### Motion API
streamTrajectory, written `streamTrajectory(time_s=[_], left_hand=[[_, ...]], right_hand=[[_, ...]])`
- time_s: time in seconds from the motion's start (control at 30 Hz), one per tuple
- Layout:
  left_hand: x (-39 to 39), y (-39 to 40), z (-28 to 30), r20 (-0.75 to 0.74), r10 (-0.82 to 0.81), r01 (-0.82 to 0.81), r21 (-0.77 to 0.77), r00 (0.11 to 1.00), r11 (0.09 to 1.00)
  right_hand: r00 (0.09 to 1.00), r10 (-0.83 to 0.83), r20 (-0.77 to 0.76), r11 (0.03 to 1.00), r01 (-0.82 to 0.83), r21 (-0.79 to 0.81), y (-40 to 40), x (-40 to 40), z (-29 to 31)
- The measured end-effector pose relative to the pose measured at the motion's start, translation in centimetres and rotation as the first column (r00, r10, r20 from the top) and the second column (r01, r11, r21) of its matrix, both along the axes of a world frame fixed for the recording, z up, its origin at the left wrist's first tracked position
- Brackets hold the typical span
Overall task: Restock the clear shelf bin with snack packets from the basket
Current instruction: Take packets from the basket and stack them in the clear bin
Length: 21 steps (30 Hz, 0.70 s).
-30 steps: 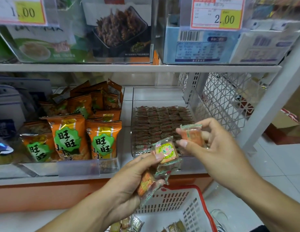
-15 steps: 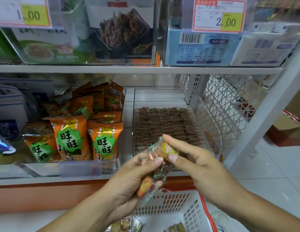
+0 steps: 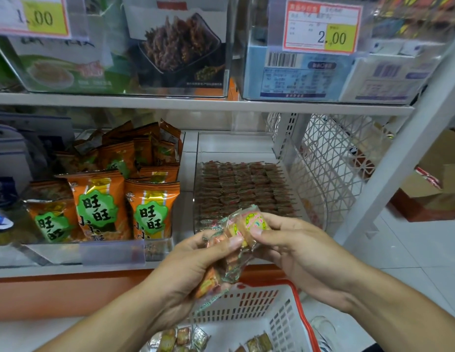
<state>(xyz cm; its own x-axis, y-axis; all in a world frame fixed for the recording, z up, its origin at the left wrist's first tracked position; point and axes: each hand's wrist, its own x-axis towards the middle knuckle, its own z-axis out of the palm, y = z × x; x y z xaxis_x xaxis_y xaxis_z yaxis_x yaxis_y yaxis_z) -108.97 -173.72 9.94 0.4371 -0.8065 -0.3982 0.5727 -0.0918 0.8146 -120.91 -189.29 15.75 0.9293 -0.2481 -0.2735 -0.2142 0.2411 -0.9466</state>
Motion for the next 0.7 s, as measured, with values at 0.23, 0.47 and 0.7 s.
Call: streamTrajectory(time_s=[0.23,0.47,0.7], left_hand=[[0.1,1.0,0.3,-0.01,-0.001,0.001,0.01,1.0,1.0],[0.1,0.7,0.2,-0.064,-0.015,0.017,0.026,0.998,1.0],[-0.3,0.7,0.5,-0.067,-0.046,0.05,0.066,0.997,0.997]], right_hand=[[0.998,0.063,-0.029,0.994,-0.06,0.094,-0.7,0.3,0.6],[0.995,-0.102,-0.004,0.995,0.102,-0.003,-3.4,-0.1,1.6],[0.977,0.176,-0.119,0.976,-0.189,-0.111,-4.2,-0.2,2.1]])
